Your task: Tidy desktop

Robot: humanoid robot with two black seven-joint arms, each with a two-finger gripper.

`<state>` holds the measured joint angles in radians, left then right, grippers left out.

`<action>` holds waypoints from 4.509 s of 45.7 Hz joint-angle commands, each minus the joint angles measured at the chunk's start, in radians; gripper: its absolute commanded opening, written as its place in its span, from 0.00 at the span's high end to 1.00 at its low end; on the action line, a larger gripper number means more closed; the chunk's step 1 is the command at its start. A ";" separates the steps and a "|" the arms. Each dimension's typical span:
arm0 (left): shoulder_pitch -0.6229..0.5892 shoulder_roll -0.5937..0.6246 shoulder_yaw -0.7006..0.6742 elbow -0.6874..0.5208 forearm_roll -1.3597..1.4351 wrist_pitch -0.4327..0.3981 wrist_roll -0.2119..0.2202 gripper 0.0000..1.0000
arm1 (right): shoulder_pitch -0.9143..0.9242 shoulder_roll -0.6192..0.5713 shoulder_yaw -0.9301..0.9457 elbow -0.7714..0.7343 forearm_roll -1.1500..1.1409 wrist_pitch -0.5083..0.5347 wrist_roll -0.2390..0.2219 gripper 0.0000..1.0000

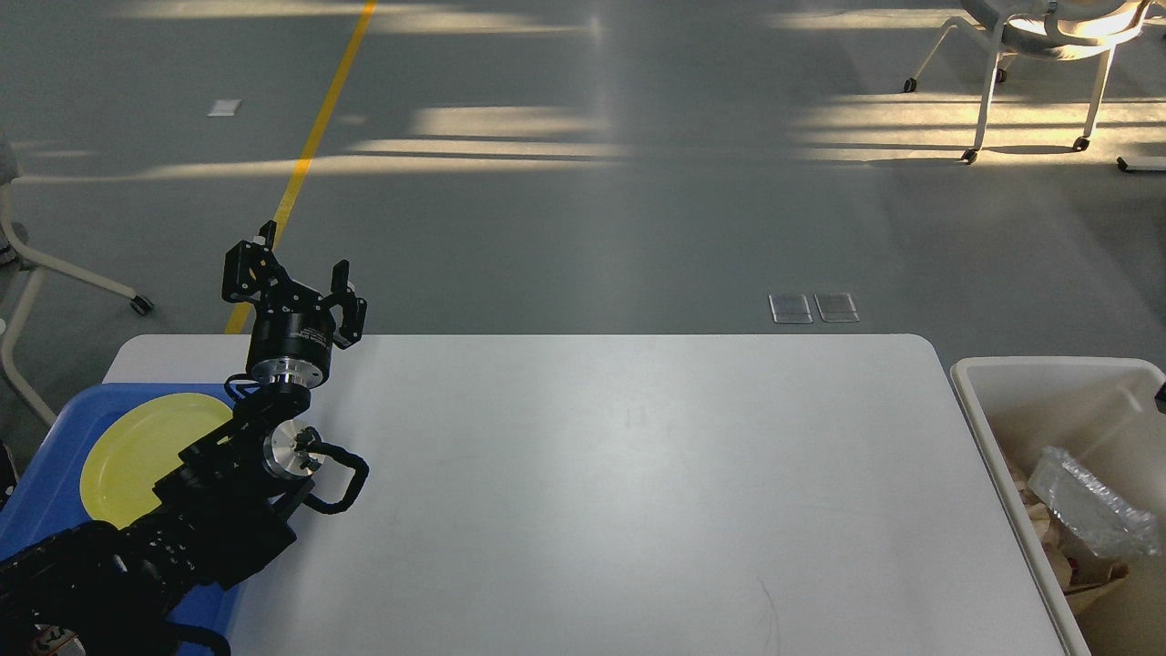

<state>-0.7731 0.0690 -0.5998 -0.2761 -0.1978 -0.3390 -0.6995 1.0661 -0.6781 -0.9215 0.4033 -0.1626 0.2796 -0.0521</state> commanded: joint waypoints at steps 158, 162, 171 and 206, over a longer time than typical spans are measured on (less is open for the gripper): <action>0.000 0.000 0.000 0.000 0.000 0.000 0.000 0.03 | 0.091 0.789 1.587 -0.181 0.316 -0.336 -0.058 0.00; 0.000 0.000 0.000 0.000 0.000 0.000 0.000 0.03 | 0.057 0.789 1.632 -0.179 0.316 -0.338 -0.058 0.00; 0.000 0.000 0.000 0.000 0.000 0.000 0.000 0.03 | 0.017 0.784 1.641 -0.178 0.318 -0.335 -0.057 0.00; 0.000 0.000 0.000 0.000 0.000 0.000 0.000 0.03 | -0.055 0.778 1.646 -0.179 0.324 -0.335 0.162 0.00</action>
<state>-0.7731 0.0690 -0.5998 -0.2761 -0.1979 -0.3390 -0.6995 1.0384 0.0996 0.7196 0.2243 0.1597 -0.0552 0.0698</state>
